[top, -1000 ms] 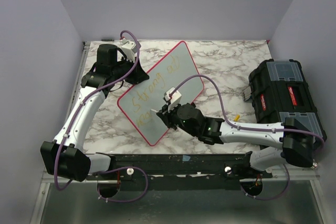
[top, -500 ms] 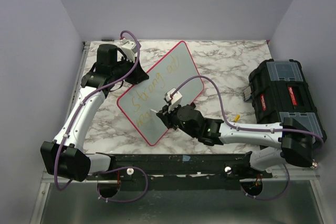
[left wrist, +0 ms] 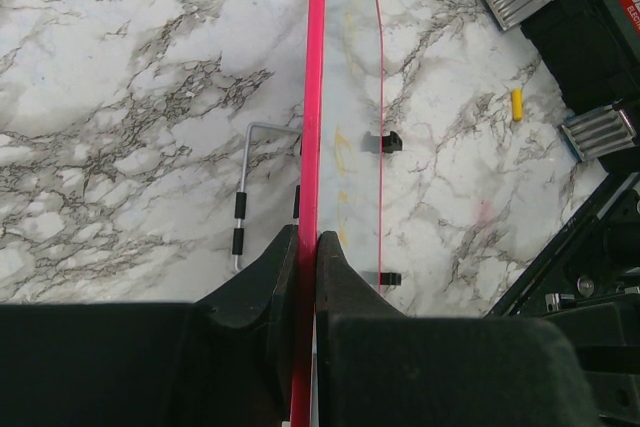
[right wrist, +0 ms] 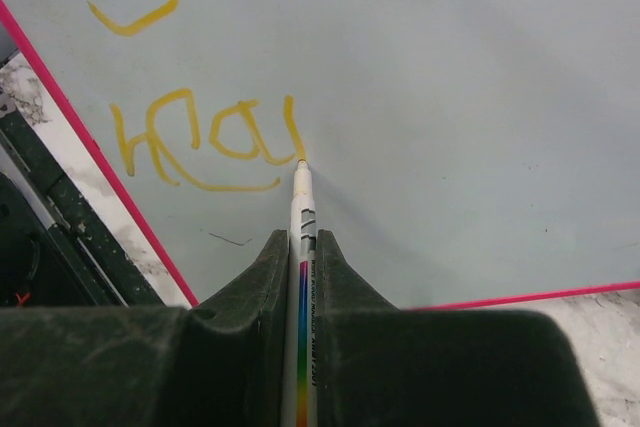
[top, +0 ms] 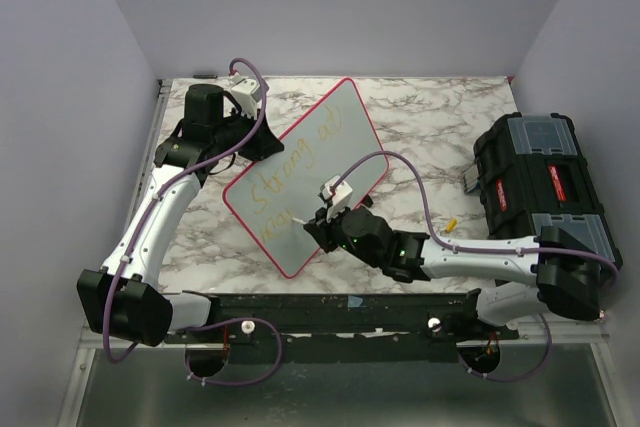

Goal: Write a sentence on the whiteboard

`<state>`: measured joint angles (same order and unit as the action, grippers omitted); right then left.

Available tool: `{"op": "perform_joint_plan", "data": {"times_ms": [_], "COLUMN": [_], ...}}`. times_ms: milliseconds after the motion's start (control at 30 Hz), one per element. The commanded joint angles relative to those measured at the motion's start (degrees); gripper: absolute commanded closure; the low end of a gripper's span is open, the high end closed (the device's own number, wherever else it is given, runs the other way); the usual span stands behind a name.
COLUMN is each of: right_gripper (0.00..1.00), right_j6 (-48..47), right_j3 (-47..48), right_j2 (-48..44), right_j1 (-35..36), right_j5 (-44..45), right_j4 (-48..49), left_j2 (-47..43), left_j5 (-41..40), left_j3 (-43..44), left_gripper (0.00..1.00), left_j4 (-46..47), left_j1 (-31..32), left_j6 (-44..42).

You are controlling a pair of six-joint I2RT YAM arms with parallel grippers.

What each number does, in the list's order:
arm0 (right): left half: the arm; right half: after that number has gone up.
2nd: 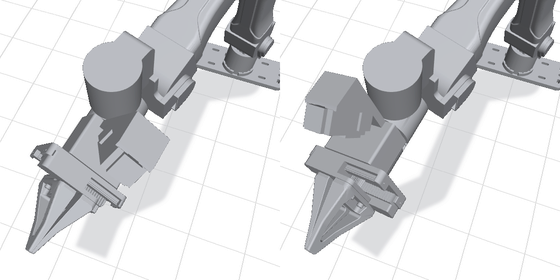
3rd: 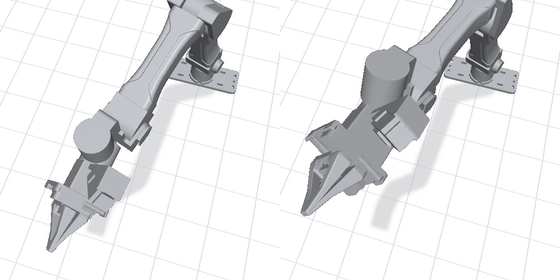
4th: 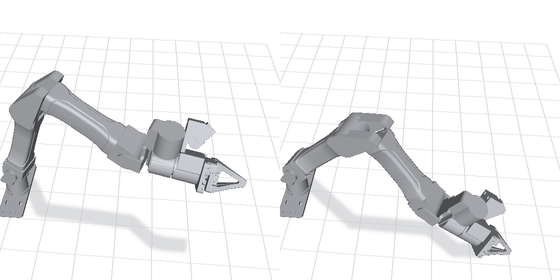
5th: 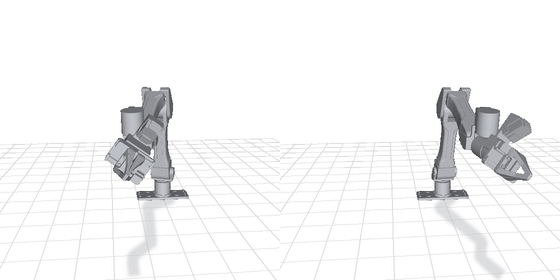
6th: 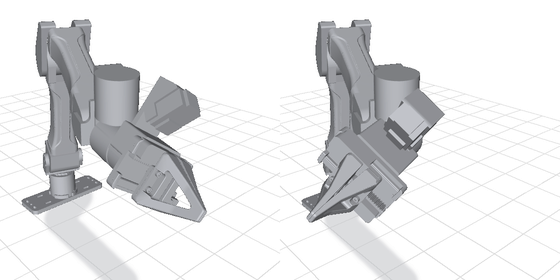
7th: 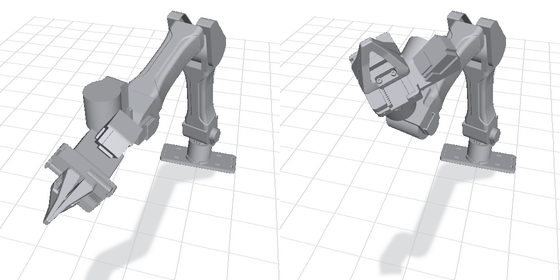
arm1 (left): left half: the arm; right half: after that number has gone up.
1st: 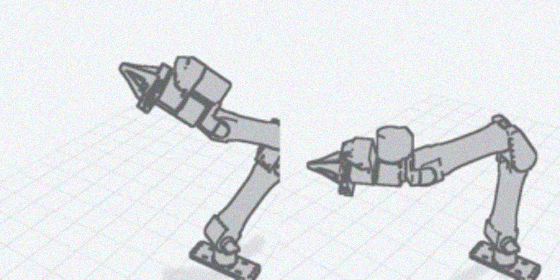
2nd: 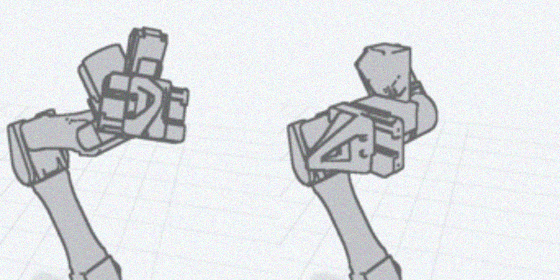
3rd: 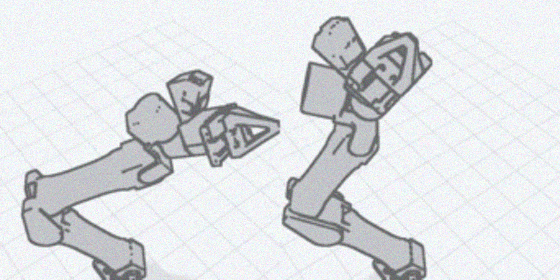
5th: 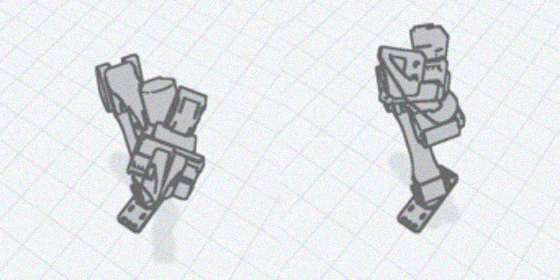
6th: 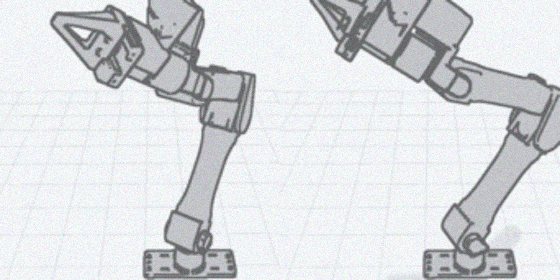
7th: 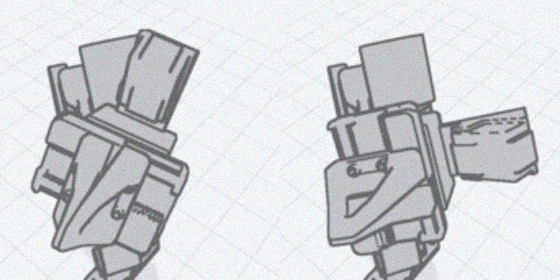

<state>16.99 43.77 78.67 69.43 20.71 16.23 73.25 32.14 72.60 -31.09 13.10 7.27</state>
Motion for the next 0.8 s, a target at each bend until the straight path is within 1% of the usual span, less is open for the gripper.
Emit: {"op": "perform_joint_plan", "data": {"times_ms": [0,767], "right_gripper": [0.99,0.99], "right_j6": [0.9,-1.0], "right_j3": [-1.3,5.2], "right_j2": [0.2,2.6], "right_j1": [-0.2,-0.2], "right_j5": [-0.9,1.4], "right_j4": [-2.4,-3.8], "left_j2": [-1.2,-1.2], "left_j5": [-2.7,-3.0], "left_j3": [0.3,0.5], "left_gripper": [1.0,1.0], "left_j4": [-0.6,-0.9], "left_j1": [0.6,0.7], "left_j6": [-2.3,-2.5]}}
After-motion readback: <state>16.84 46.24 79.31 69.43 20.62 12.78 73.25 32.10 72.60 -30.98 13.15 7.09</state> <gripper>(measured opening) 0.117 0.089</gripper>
